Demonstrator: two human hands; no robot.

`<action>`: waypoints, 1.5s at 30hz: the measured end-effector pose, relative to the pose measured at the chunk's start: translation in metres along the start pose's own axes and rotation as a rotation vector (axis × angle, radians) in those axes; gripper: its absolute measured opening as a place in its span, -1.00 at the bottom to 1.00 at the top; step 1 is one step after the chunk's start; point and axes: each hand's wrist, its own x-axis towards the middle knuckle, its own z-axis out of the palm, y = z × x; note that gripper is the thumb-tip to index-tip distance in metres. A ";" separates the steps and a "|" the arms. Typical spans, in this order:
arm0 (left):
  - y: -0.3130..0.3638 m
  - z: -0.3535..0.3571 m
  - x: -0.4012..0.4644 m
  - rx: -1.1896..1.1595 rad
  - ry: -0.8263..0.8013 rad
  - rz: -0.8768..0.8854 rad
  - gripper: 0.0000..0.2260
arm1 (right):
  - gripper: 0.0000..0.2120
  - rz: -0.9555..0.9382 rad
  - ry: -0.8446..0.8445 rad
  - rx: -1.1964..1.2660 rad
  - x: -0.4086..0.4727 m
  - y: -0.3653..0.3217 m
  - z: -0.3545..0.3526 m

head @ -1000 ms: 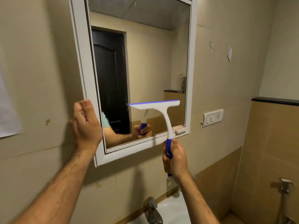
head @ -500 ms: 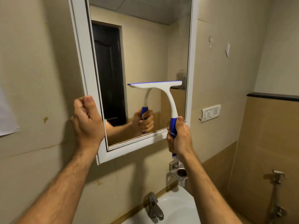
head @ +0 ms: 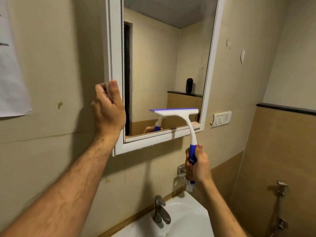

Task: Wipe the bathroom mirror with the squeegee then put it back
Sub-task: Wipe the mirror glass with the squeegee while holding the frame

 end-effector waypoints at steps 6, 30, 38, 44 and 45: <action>-0.001 -0.002 -0.001 0.036 -0.026 -0.007 -0.65 | -0.45 -0.039 -0.017 0.032 0.027 -0.044 0.012; -0.016 -0.008 -0.020 0.008 -0.079 -0.175 -0.55 | -0.47 0.061 -0.032 -0.001 -0.012 0.011 0.000; -0.014 -0.010 -0.021 -0.005 -0.078 -0.180 -0.57 | -0.47 0.070 -0.027 -0.094 -0.033 0.006 0.003; 0.001 -0.017 -0.025 -0.044 -0.126 -0.235 -0.62 | -0.49 0.071 -0.028 -0.055 -0.029 -0.008 0.026; 0.004 -0.018 -0.026 -0.065 -0.131 -0.248 -0.58 | -0.49 0.076 -0.034 -0.044 -0.032 -0.003 0.026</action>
